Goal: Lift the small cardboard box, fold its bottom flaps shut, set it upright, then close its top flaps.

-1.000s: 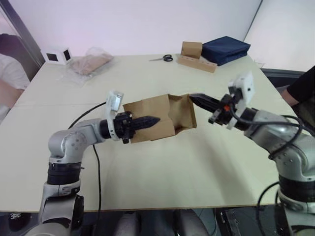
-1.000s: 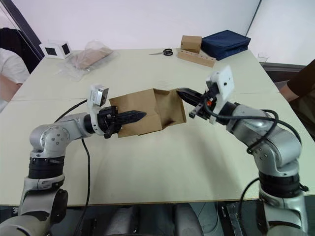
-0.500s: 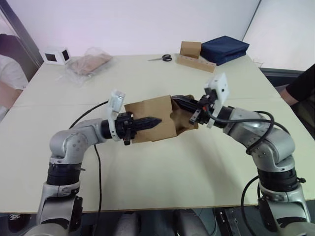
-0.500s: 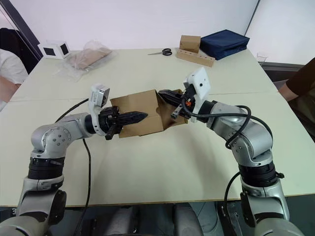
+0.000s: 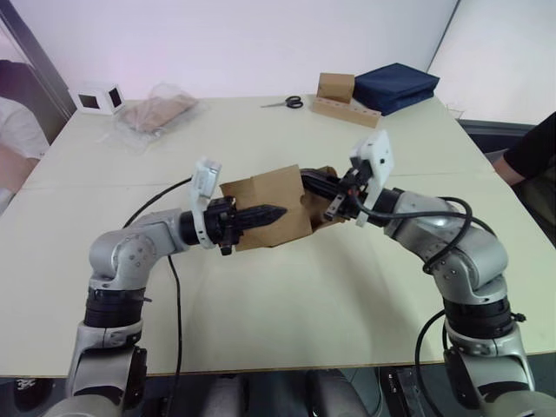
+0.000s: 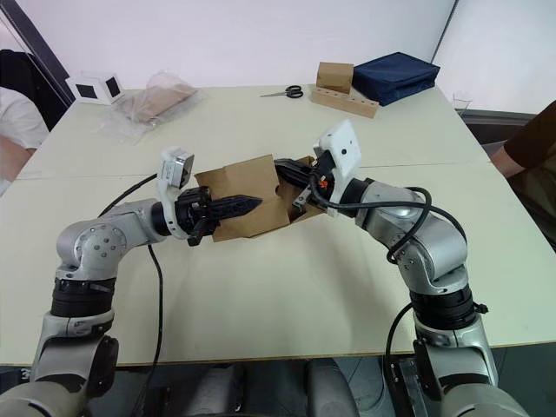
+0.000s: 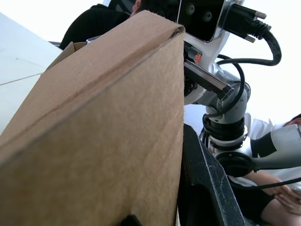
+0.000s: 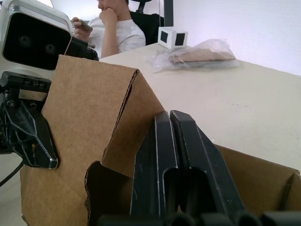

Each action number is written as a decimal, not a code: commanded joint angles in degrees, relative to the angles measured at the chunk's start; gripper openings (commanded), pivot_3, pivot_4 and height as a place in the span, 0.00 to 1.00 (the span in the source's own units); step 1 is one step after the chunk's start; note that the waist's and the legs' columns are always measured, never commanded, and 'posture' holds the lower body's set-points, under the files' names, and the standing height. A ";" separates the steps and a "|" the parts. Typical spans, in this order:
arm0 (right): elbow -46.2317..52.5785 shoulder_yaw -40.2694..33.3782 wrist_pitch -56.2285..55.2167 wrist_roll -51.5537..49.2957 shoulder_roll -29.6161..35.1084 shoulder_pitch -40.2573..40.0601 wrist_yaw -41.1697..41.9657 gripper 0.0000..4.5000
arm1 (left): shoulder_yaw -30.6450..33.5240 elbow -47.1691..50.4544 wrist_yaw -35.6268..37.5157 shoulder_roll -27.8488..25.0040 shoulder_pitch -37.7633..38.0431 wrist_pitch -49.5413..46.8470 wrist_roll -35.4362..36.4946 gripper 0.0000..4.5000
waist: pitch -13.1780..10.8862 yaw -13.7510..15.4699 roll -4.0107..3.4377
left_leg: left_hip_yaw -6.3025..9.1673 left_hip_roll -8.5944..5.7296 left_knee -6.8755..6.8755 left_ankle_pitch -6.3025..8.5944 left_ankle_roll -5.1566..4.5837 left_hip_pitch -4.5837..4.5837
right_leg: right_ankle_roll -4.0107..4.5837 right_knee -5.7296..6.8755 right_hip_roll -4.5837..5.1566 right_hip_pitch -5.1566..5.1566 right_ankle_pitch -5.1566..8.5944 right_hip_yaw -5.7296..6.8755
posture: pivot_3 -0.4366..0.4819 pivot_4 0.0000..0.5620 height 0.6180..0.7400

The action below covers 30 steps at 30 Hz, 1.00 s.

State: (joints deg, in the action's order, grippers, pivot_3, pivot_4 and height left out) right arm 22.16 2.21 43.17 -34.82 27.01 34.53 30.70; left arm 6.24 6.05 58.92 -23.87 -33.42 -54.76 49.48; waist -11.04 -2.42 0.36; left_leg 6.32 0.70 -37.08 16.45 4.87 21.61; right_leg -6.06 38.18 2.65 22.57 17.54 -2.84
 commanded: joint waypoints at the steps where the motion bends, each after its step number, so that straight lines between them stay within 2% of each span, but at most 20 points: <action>1: 4.51 2.05 -0.36 -1.21 -1.42 1.66 1.65 0.00 | 0.18 1.00 -1.68 1.11 -1.65 -0.03 2.05 0.02 | 0.00 0.01 0.00 | 0.00 0.00 0.00 0.00 0.00 0.00 | 0.00 0.00 0.00 0.00 0.00 0.00 | 0.48 0.27 1.00; 17: 5.98 0.37 0.91 -0.71 -0.80 0.99 1.42 0.00 | 2.09 -0.27 -4.77 1.30 -2.01 -0.15 4.62 0.02 | 0.00 -0.02 0.00 | 0.00 0.00 0.01 0.00 0.00 0.01 | 0.00 0.00 0.00 0.01 0.00 0.00 | 0.48 0.27 1.00; 25: 4.20 -0.98 -1.53 2.63 1.69 0.23 2.37 0.00 | 1.71 -0.37 -3.76 -2.05 -1.37 -4.89 7.01 0.02 | 0.00 -0.07 0.00 | 0.00 0.00 0.03 0.00 0.00 0.02 | 0.00 0.00 -0.01 0.03 0.00 0.00 | 0.48 0.27 1.00; 30: 4.54 -2.51 -0.62 1.44 2.95 -0.48 3.96 0.00 | -0.48 0.28 -2.35 -3.46 1.69 -0.24 2.57 0.02 | 0.00 -0.04 0.00 | 0.00 0.00 0.03 0.00 0.00 0.02 | 0.00 -0.01 0.00 0.03 0.00 0.00 | 0.48 0.27 1.00</action>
State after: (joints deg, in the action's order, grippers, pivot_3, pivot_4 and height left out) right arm 24.39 1.45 43.08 -32.35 28.79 34.29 33.57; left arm 7.13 4.76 55.08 -26.18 -33.07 -57.79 54.04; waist -11.04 -2.46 0.36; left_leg 6.32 0.70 -37.05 16.45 4.87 21.63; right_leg -6.06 38.17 2.65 22.60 17.54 -2.84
